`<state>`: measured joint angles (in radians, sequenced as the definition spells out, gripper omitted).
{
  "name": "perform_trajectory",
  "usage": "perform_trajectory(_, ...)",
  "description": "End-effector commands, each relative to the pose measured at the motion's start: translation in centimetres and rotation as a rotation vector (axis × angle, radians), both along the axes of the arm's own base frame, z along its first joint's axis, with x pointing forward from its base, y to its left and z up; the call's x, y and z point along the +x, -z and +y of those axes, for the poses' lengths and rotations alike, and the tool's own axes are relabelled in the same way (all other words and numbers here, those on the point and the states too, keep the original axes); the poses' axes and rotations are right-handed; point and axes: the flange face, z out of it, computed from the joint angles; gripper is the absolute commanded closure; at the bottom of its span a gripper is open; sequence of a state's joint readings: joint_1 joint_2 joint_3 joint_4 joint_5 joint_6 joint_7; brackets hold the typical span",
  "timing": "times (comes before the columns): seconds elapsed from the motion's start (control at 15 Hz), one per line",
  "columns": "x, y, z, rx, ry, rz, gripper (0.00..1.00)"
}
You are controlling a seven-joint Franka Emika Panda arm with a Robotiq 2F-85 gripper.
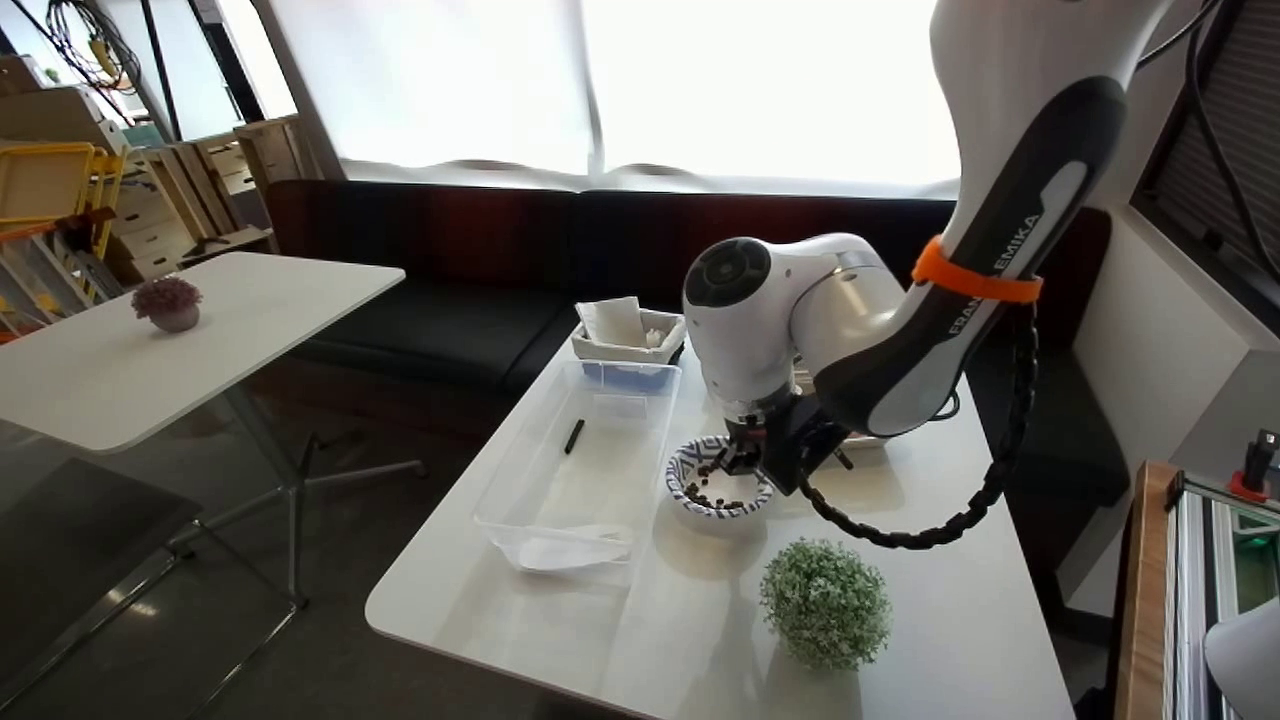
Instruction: Use the white spoon to place one coffee bean from bowl in the food pack.
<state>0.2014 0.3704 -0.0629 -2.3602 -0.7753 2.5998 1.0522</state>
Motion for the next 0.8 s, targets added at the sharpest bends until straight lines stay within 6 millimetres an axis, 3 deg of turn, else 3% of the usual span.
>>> perform_trajectory(0.0, 1.6, 0.5, 0.4, -0.037, -0.177, 0.087, 0.96)
perform_trajectory(0.33, 1.9, 1.8, 0.6, -0.024, -0.414, 0.197, 0.96)
perform_trajectory(0.6, 1.6, 2.7, 0.7, -0.01, -0.505, 0.253, 0.96)
perform_trajectory(0.67, 1.2, 2.1, 0.6, -0.017, -0.476, 0.233, 0.86)
perform_trajectory(0.73, 1.3, 2.2, 0.6, -0.017, -0.486, 0.239, 0.86)
